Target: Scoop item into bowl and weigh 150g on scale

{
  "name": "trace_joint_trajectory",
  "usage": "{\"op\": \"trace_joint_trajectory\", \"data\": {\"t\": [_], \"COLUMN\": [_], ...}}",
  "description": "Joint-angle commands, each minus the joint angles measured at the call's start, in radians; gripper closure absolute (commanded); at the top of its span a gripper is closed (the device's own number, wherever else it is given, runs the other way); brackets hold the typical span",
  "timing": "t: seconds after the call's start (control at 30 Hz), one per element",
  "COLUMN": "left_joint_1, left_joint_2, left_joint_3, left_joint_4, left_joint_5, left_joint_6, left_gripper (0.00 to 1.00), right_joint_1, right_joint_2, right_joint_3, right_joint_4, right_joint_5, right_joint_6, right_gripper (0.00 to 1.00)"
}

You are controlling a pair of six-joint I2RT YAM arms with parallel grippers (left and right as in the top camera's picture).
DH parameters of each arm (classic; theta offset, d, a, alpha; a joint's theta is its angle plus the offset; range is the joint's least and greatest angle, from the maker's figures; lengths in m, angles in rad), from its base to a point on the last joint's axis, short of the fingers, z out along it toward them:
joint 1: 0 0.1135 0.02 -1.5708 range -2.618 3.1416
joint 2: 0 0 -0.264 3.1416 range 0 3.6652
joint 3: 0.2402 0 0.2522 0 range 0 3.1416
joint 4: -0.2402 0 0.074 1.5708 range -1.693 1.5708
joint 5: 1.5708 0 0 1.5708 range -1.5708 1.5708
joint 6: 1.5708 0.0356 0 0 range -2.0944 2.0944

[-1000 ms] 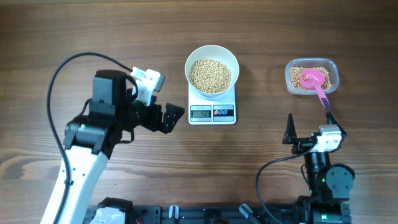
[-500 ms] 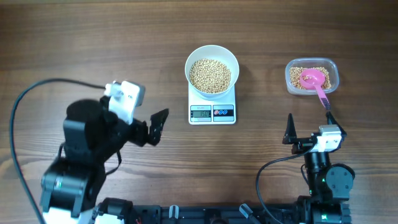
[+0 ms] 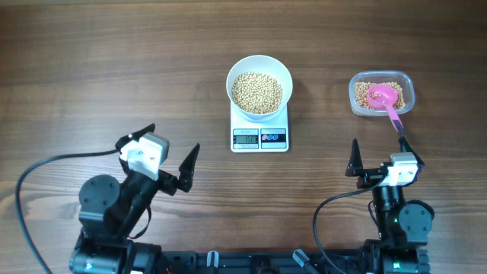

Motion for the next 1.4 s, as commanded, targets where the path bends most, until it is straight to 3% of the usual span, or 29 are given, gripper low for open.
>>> {"op": "trace_joint_trajectory", "data": {"t": [0.0, 0.17, 0.33, 0.8, 1.07, 1.37], "left_joint_1": [0.040, 0.107, 0.153, 0.188, 0.216, 0.219], "left_joint_2": [-0.045, -0.105, -0.168, -0.341, -0.419, -0.432], "left_joint_3": [-0.117, -0.264, -0.359, -0.457, -0.543, -0.552], "left_joint_4": [0.097, 0.320, 0.449, 0.487, 0.600, 0.577], "left_joint_5": [0.052, 0.052, 0.052, 0.048, 0.047, 0.019], "left_joint_6": [0.019, 0.019, 0.019, 0.019, 0.019, -0.014], "left_gripper": [0.00, 0.00, 0.00, 0.00, 0.00, 0.00], "right_joint_1": [0.004, 0.004, 0.004, 0.004, 0.004, 0.004], "right_joint_2": [-0.014, -0.014, -0.014, -0.014, -0.014, -0.014], "right_joint_3": [-0.001, -0.001, -0.001, -0.001, -0.001, -0.001], "right_joint_4": [0.001, 0.001, 0.001, 0.001, 0.001, 0.001], "right_joint_5": [0.016, 0.016, 0.016, 0.016, 0.016, 0.016], "right_joint_6": [-0.005, -0.005, -0.005, -0.005, -0.005, -0.005], "right_gripper": [0.00, 0.00, 0.00, 0.01, 0.00, 0.00]}}
